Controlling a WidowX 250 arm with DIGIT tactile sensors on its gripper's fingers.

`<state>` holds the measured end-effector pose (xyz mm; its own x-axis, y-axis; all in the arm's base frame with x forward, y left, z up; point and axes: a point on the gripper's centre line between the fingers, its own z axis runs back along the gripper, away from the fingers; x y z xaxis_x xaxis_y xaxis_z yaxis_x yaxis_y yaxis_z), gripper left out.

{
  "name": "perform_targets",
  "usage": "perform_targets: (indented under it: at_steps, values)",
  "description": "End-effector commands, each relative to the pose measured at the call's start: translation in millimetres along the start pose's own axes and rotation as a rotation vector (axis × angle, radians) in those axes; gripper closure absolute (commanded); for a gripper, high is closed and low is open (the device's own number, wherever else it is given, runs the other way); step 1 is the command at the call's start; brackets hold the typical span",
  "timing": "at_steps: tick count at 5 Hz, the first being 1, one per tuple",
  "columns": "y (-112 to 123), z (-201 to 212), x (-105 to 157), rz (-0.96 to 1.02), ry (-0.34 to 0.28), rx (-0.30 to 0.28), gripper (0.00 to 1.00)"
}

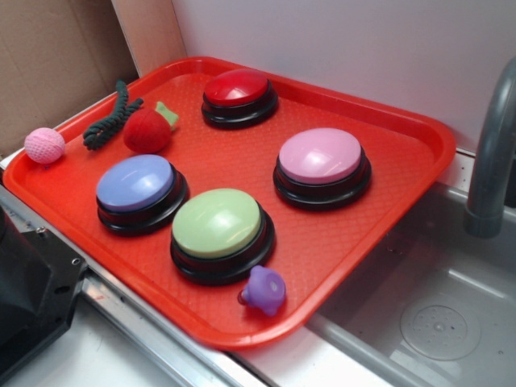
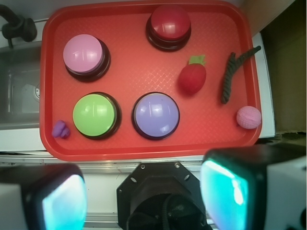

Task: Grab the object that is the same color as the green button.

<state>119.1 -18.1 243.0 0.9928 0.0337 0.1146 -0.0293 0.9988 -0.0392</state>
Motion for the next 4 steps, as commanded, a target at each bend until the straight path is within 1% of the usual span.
perform_targets:
  at_steps: [1,2,3,4]
  values:
    - [0.0,0.0,0.0,0.000,0.000,0.000,0.00]
    - [40.7,-42.0,40.1,0.151,0.042,0.038,0.00]
    - [77.7,-72.4,77.6,0.238,0.014,-0.009,0.00]
    - [101.7,-97.1,106.7,0.263,-0.024,0.019,0.00]
